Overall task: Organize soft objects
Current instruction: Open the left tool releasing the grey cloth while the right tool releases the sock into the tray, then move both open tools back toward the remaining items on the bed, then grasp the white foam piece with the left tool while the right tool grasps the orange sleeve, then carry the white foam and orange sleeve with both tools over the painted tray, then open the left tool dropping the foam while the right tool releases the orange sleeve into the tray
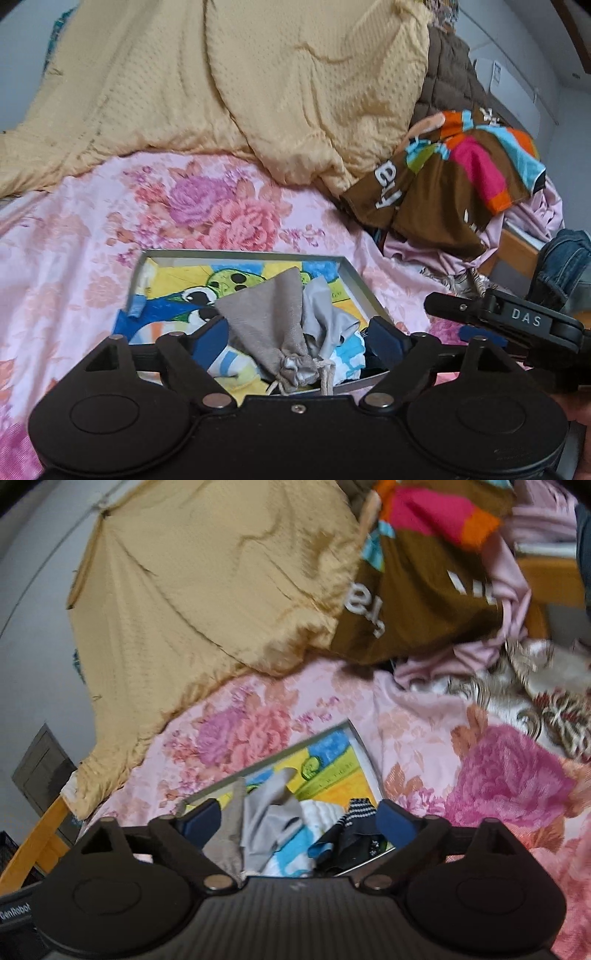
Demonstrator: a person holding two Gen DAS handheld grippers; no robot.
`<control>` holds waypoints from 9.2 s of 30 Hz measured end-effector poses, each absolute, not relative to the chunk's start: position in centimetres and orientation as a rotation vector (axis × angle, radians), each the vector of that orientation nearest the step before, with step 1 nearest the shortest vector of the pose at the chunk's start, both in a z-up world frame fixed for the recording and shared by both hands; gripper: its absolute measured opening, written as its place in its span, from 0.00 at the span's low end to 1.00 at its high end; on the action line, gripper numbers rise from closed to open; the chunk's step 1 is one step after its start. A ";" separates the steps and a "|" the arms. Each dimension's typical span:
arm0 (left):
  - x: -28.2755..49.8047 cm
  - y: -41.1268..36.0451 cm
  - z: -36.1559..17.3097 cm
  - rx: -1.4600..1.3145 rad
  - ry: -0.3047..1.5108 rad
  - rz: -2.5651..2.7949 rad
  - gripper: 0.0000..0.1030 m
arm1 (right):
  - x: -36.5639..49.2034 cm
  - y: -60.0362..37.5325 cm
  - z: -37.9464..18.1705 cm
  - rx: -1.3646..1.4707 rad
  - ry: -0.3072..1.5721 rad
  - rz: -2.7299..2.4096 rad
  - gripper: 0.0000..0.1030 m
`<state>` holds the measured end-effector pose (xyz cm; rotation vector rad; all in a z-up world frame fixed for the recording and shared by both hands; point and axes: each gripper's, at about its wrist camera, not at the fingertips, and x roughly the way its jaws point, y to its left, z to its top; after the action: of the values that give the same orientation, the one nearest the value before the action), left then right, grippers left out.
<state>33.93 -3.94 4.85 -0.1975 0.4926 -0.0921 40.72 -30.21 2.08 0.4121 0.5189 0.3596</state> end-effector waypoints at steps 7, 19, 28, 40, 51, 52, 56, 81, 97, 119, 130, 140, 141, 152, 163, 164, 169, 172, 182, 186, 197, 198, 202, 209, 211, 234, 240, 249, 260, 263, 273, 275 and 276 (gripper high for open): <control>28.3 -2.8 6.0 -0.160 0.425 -0.057 0.92 | 35.3 -28.2 4.4 0.301 0.410 0.385 1.00; 19.9 -0.3 5.7 -0.165 0.357 0.048 0.97 | 26.5 -23.9 5.6 0.095 0.355 0.383 1.00; 15.5 0.8 4.2 -0.139 0.364 0.082 0.99 | 21.8 -21.6 4.3 -0.016 0.348 0.394 1.00; 12.1 2.7 1.8 -0.116 0.428 0.087 0.99 | 17.6 -19.2 2.5 -0.134 0.350 0.461 1.00; 11.7 3.8 -0.1 -0.038 0.512 0.058 0.99 | 16.8 -17.3 0.5 -0.224 0.421 0.493 1.00; 11.8 3.9 -0.3 -0.033 0.519 0.056 0.99 | 16.8 -17.2 0.3 -0.231 0.429 0.493 1.00; 12.1 4.0 -1.1 -0.016 0.547 0.044 0.99 | 17.1 -16.6 -0.5 -0.268 0.453 0.495 1.00; 17.5 7.2 -4.1 -0.021 0.635 0.012 0.99 | 19.6 -13.1 -4.4 -0.492 0.481 0.492 1.00; 23.2 9.0 -5.2 -0.124 0.669 -0.117 0.99 | 21.5 -10.6 -6.3 -0.620 0.392 0.541 0.98; 26.4 9.2 -7.8 -0.195 0.713 -0.213 0.84 | 23.4 -7.5 -9.0 -0.820 0.338 0.625 0.67; 26.5 9.7 -7.9 -0.212 0.712 -0.189 0.74 | 22.8 -7.0 -9.6 -0.857 0.311 0.674 0.46; 26.6 10.4 -8.0 -0.246 0.717 -0.141 0.57 | 22.7 -7.2 -9.4 -0.843 0.322 0.689 0.36; 26.6 10.5 -8.0 -0.258 0.716 -0.142 0.57 | 22.8 -7.2 -9.3 -0.837 0.326 0.691 0.36; 25.8 10.7 -7.6 -0.296 0.687 -0.127 0.57 | 22.7 -7.5 -8.6 -0.799 0.348 0.701 0.30; 23.6 10.1 -6.3 -0.276 0.622 -0.133 0.56 | 22.2 -7.8 -7.5 -0.767 0.311 0.705 0.23; 23.4 10.0 -6.2 -0.276 0.617 -0.131 0.56 | 22.1 -7.9 -7.4 -0.765 0.306 0.704 0.23; 22.2 9.7 -5.0 -0.277 0.582 -0.127 0.56 | 21.7 -8.2 -6.5 -0.737 0.267 0.696 0.23; 21.7 9.3 -4.2 -0.272 0.561 -0.135 0.56 | 21.4 -8.5 -5.9 -0.718 0.232 0.687 0.22; 21.5 7.7 -3.0 -0.246 0.547 -0.156 0.56 | 21.8 -9.8 -3.7 -0.652 0.173 0.640 0.19; 22.4 7.5 -2.2 -0.234 0.537 -0.155 0.56 | 23.0 -10.5 -3.0 -0.619 0.162 0.611 0.19; 29.7 5.8 0.0 -0.249 0.494 -0.153 0.56 | 29.5 -13.6 -1.0 -0.497 0.136 0.507 0.19; 30.5 5.5 0.1 -0.248 0.492 -0.155 0.56 | 30.4 -14.0 -0.9 -0.479 0.140 0.499 0.19; 33.7 4.3 0.3 -0.238 0.494 -0.169 0.56 | 33.4 -15.4 -0.6 -0.420 0.153 0.465 0.19; 38.8 1.4 0.0 -0.248 0.499 -0.200 0.56 | 37.4 -17.8 0.3 -0.349 0.157 0.418 0.19; 40.1 0.6 -0.3 -0.253 0.505 -0.204 0.56 | 38.4 -18.3 0.4 -0.331 0.161 0.405 0.19; 47.2 -2.9 -0.7 -0.229 0.593 -0.141 0.57 | 45.0 -21.2 -0.3 -0.184 0.328 0.338 0.20; 47.9 -3.1 -1.1 -0.236 0.613 -0.124 0.57 | 45.8 -21.7 -0.7 -0.148 0.393 0.340 0.21; 48.8 -3.3 -1.8 -0.216 0.666 -0.088 0.57 | 46.4 -21.5 -1.1 -0.141 0.453 0.351 0.24; 49.1 -2.6 -2.5 -0.217 0.694 -0.066 0.58 | 48.1 -22.2 -1.6 -0.034 0.550 0.408 0.34; 49.0 -2.4 -2.6 -0.224 0.701 -0.070 0.60 | 48.3 -22.7 -1.7 -0.008 0.567 0.414 0.37; 48.1 -1.6 -2.4 -0.237 0.702 -0.026 0.77 | 48.6 -23.2 -2.0 0.047 0.604 0.439 0.50; 47.7 -1.6 -2.2 -0.226 0.690 -0.017 0.80 | 48.5 -23.3 -2.0 0.056 0.600 0.438 0.54; 47.5 -1.6 -2.2 -0.225 0.687 -0.016 0.81 | 48.4 -23.4 -2.0 0.057 0.598 0.435 0.54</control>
<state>47.50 -1.61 -2.16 -0.2250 0.6869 -0.0164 48.40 -23.42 -1.97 0.0575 0.5979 0.4348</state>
